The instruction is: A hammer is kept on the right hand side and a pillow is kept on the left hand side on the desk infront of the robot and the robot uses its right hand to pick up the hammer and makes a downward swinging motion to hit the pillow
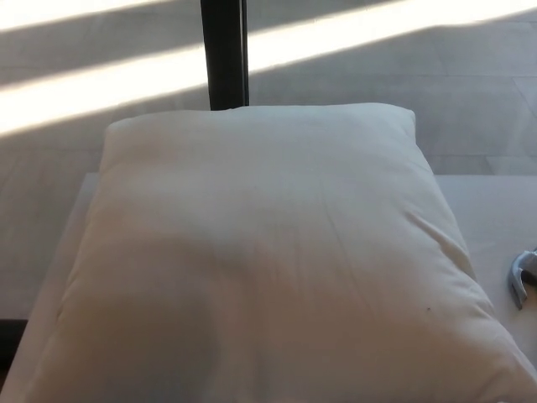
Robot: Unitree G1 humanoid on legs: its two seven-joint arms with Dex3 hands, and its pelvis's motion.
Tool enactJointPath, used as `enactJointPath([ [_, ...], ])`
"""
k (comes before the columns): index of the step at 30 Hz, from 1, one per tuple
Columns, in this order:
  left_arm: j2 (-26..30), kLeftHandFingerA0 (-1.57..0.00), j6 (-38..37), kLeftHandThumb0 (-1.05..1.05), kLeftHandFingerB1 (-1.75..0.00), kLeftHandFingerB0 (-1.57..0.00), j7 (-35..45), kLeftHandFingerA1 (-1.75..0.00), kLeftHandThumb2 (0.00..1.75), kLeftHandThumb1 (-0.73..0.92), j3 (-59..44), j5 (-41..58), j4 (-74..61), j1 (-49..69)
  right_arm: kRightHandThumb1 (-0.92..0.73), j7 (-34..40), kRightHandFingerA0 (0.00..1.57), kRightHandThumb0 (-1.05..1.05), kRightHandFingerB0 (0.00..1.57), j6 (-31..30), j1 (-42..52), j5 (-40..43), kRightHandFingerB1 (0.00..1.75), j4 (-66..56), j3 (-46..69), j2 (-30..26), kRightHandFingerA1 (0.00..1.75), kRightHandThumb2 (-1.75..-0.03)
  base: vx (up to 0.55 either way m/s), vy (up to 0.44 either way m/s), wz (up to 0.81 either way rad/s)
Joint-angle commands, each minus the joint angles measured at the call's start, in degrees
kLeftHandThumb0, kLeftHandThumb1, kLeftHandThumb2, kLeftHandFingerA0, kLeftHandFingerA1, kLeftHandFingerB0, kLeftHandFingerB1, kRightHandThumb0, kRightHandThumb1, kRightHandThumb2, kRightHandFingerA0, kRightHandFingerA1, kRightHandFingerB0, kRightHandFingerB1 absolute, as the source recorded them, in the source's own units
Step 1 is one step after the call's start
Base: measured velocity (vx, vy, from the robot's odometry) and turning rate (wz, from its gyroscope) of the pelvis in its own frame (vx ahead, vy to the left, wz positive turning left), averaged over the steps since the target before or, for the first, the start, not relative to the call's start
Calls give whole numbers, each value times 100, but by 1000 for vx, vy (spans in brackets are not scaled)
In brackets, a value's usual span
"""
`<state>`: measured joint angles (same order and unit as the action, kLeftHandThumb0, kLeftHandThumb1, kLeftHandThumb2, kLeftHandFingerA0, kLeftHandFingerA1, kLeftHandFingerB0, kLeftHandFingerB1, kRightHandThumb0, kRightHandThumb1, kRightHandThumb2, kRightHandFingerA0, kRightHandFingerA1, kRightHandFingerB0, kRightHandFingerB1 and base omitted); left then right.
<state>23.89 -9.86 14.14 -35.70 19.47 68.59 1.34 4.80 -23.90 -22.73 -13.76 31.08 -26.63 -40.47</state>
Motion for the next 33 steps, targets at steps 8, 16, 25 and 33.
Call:
enactJointPath([
  [8, 121, -67, -30, -57, -43, -53, 4, -49, 61, 70, 42, 41, -10, 72, -65, -1915, 0, -103, 0, 1179, 775, 1355, 3, -1155, 1817, -588, 0, -105, 0, 0, 0],
  [16, 128, -66, 36, -55, -44, -55, 17, -48, 61, 70, -7, 105, -36, 68, -74, -2679, 0, -105, 0, 1495, 1341, 2472, 4, -1323, 3875, -712, 19, -118, 0, 0, 0],
  [25, 174, -67, 42, -56, -44, -56, -79, -48, 62, 69, -3, 77, -16, 25, -65, -434, 0, -82, 12, 1199, 1135, 3678, 33, -271, 7481, 2, 18, -101, 0, 0, 0],
  [33, 184, -66, 73, -57, -44, -55, -20, -48, 61, 69, -41, 119, 20, 35, -59, 168, 0, -73, 3, 1609, 1181, 4111, 28, 974, 8429, 375, 19, -91, 0, 0, 0],
])
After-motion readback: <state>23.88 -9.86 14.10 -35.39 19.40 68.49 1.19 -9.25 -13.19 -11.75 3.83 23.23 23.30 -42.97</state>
